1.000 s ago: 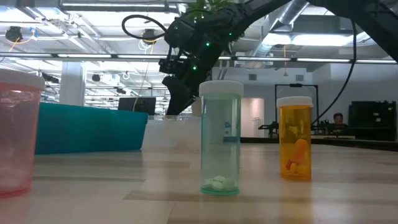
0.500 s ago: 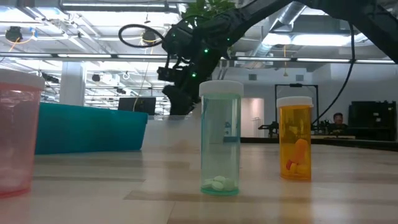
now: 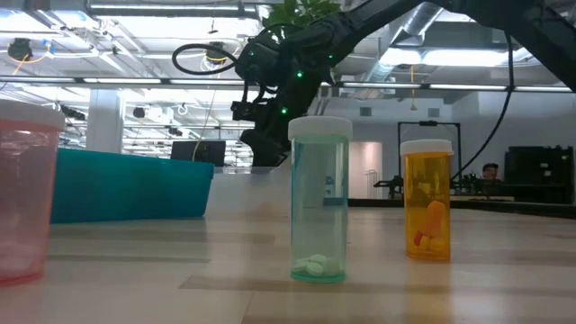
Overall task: Pick and place medicine bottles into bin by pill shape (circle, oval)
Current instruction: Put the orange pill bottle into the transparent bin, then put the orange pill bottle into the blue bin
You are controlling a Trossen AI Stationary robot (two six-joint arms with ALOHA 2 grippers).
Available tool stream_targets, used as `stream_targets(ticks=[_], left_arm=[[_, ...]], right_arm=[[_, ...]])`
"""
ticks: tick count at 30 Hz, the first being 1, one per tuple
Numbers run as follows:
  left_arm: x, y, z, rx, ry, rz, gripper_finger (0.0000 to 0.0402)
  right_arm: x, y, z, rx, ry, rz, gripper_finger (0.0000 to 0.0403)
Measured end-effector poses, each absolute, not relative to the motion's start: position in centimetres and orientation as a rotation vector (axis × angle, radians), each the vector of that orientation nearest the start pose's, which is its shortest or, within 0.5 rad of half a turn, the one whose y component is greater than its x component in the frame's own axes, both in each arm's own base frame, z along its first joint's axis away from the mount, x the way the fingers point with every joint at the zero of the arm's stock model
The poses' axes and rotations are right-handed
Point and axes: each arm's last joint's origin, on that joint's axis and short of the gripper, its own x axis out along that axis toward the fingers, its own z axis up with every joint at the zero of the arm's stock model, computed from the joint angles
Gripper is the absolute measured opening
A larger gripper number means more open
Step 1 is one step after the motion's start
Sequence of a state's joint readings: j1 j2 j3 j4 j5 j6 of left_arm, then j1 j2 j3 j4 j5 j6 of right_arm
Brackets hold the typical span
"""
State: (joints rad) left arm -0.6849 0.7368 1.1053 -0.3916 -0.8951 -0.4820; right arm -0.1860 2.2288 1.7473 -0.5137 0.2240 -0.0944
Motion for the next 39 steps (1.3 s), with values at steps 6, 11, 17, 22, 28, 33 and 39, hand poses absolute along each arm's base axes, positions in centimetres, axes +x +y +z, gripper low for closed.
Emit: stream_targets(ticks=[6,11,17,22,28,33,39], left_arm=[[10.5,-5.7,42.3,-0.465,-0.035,0.210,0.0328],[10.5,-5.7,42.3,-0.467,-0.035,0.210,0.0328],[10.5,-5.7,42.3,-0.467,-0.035,0.209,0.0328],[10.5,-5.7,42.3,-0.466,-0.032,0.201,0.0328],[10.5,-5.7,42.3,-0.465,-0.029,0.192,0.0328],[10.5,-5.7,42.3,-0.463,-0.026,0.184,0.0328],[10.5,-5.8,42.2,-0.457,-0.015,0.166,0.0328]], right_arm=[[46.8,-9.7,17.2,-0.117,1.024,-0.335,0.0133],[46.8,-9.9,16.9,-0.116,1.035,-0.336,0.0187],[46.7,-9.8,17.1,-0.116,1.032,-0.335,0.0226],[46.5,-9.7,19.3,-0.112,1.006,-0.332,0.0235],[45.4,-9.2,23.8,-0.073,0.983,-0.276,0.0240],[42.1,-7.3,30.1,-0.012,0.961,-0.218,0.0240],[36.2,-2.6,36.4,0.051,0.938,-0.161,0.0240]])
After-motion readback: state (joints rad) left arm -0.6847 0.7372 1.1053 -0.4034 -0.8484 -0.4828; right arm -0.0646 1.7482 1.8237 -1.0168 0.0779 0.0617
